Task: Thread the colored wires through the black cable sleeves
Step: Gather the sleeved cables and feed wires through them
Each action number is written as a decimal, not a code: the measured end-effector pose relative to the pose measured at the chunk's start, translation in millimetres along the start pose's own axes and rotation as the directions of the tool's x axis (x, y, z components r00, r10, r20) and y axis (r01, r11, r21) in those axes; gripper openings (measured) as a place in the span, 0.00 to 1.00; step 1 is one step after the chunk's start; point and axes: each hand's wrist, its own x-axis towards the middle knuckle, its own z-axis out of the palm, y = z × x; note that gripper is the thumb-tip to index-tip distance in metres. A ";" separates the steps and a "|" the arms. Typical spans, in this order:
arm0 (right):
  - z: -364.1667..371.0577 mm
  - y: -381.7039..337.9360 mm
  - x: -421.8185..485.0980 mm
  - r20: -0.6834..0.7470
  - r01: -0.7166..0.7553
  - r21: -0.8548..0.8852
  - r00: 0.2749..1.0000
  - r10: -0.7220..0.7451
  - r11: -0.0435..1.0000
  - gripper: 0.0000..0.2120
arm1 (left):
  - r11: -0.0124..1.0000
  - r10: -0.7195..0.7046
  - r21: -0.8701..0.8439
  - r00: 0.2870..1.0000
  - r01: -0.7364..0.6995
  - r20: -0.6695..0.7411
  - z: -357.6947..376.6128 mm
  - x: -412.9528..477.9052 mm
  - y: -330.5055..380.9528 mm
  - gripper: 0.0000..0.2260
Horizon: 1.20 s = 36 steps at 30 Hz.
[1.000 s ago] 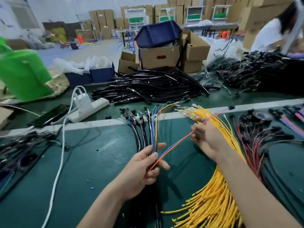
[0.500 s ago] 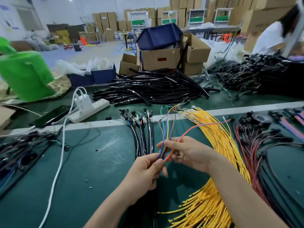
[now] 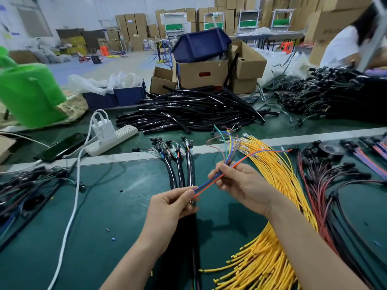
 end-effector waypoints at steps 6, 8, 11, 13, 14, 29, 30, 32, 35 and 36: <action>6.1 8.5 2.7 -0.085 0.029 -0.014 0.996 -0.030 0.999 0.04 | 1.000 0.027 -0.006 0.999 -0.027 -0.046 -1.9 1.1 -0.8 0.07; 9.1 10.8 1.7 -0.060 0.001 -0.047 0.998 -0.003 0.999 0.04 | 0.999 0.034 -0.004 0.998 -0.034 -0.044 -0.9 -0.7 -0.4 0.07; 10.2 9.4 2.0 -0.071 -0.005 -0.020 0.998 0.003 1.000 0.05 | 0.992 0.006 -0.123 1.000 -0.006 0.000 0.5 -0.6 2.2 0.07; 9.6 7.6 2.7 -0.085 0.000 0.043 0.996 0.003 0.999 0.05 | 0.961 -0.040 -0.274 0.999 0.048 0.034 0.5 0.5 3.2 0.08; 9.3 7.3 2.8 -0.089 0.002 0.069 0.996 0.004 0.998 0.05 | 0.936 -0.069 -0.341 0.996 0.083 0.053 0.5 0.8 3.7 0.09; 13.0 4.8 1.2 -0.134 0.022 0.108 0.991 -0.007 0.994 0.06 | 0.838 -0.152 -0.511 0.981 0.194 0.124 -3.8 7.4 -5.4 0.32; 15.0 5.7 1.2 -0.128 0.018 0.102 0.992 -0.005 0.995 0.05 | 0.842 -0.151 -0.503 0.980 0.197 0.131 -3.5 7.5 -5.5 0.32; 18.3 7.1 1.9 -0.131 0.024 0.094 0.991 -0.012 0.995 0.05 | 0.848 -0.147 -0.493 0.980 0.196 0.135 -3.1 8.4 -5.9 0.32; 21.0 6.5 2.1 -0.135 0.034 0.086 0.991 -0.022 0.996 0.05 | 0.857 -0.148 -0.473 0.978 0.202 0.148 -3.5 8.6 -6.7 0.32; 21.7 6.3 1.9 -0.130 0.032 0.086 0.991 -0.021 0.996 0.05 | 0.859 -0.149 -0.467 0.976 0.208 0.159 -3.7 8.1 -6.8 0.32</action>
